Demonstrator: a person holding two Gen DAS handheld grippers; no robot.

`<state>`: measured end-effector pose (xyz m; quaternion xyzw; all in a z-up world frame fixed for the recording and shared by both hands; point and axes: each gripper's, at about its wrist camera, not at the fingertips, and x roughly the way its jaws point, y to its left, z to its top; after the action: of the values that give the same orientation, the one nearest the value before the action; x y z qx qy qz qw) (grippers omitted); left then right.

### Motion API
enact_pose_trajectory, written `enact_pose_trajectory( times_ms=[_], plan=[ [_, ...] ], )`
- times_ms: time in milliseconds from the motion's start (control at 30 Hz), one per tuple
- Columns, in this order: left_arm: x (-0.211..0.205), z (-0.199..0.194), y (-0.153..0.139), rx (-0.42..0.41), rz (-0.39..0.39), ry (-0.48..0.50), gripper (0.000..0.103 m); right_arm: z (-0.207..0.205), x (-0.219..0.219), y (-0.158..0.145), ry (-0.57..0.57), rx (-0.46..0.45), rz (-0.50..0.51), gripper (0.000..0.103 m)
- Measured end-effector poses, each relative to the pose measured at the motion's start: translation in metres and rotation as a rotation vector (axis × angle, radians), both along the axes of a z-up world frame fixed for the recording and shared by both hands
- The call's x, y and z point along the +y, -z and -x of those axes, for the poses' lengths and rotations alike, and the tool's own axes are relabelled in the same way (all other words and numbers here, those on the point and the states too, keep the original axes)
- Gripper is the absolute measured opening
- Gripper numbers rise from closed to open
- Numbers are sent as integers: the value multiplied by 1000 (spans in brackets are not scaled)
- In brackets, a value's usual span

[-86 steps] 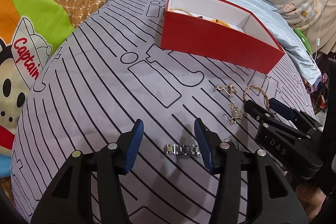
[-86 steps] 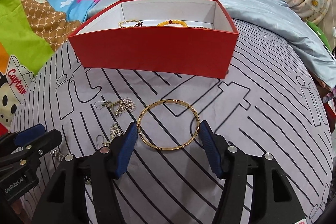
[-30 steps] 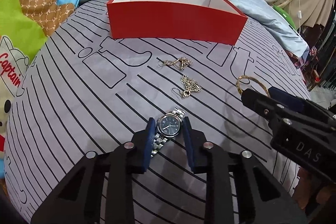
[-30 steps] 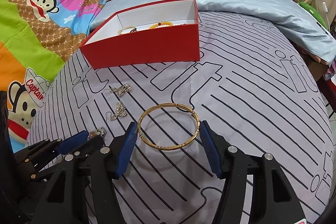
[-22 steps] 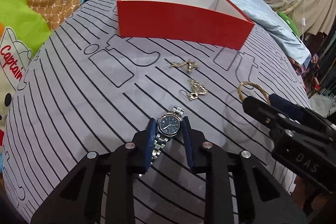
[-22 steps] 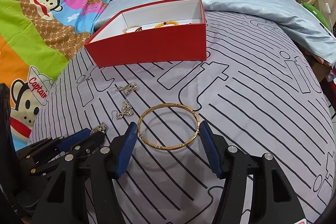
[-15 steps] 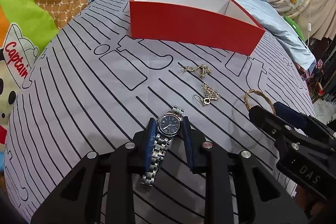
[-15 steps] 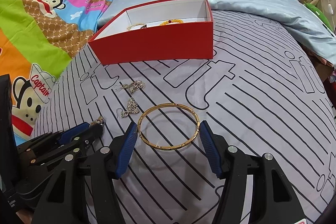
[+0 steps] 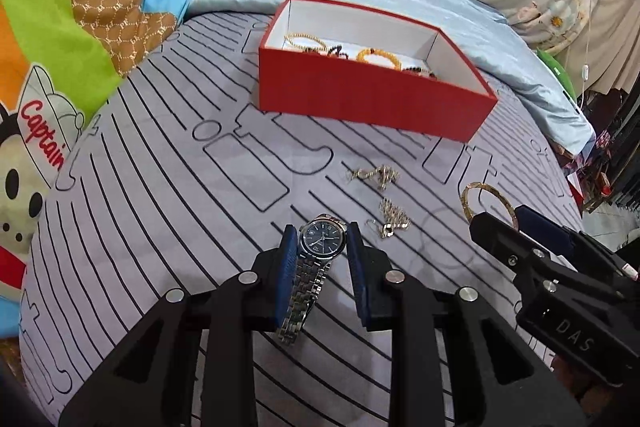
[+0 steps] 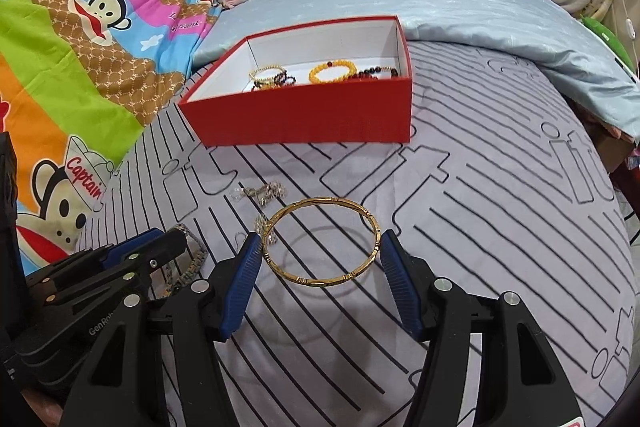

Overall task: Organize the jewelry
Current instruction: 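Carry the watch and bangle into the red box and open both tools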

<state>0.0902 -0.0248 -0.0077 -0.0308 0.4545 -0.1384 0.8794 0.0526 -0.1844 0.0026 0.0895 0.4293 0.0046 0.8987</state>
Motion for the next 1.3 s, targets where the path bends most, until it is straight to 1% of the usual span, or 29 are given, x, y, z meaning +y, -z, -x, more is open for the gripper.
enact_pose_trajectory(
  times_ms=[233, 367, 567, 667, 800, 967, 1133, 1300],
  plan=[
    [-1, -15, -30, -63, 21, -3, 25, -13, 2, -28, -16, -67, 11, 59],
    [0, -29, -51, -104, 41, -11, 24, -28, -1, -44, -22, -100, 16, 59],
    [-8, -60, -81, -182, 39, -2, 25, -59, -9, -63, -23, -140, 7, 59],
    [-15, -77, -92, -212, 40, 0, 24, -78, -13, -69, -20, -151, 5, 59],
    [-28, -103, -102, -240, 47, 10, 24, -102, -13, -74, -24, -166, 29, 59],
    [-45, -131, -99, -244, 31, 16, 24, -132, -14, -71, -23, -163, 38, 59],
    [-53, -161, -77, -209, 4, 8, 24, -155, -16, -54, -20, -129, 47, 59],
    [-55, -179, -55, -173, -17, 14, 24, -174, -17, -34, -26, -87, 43, 59]
  ],
)
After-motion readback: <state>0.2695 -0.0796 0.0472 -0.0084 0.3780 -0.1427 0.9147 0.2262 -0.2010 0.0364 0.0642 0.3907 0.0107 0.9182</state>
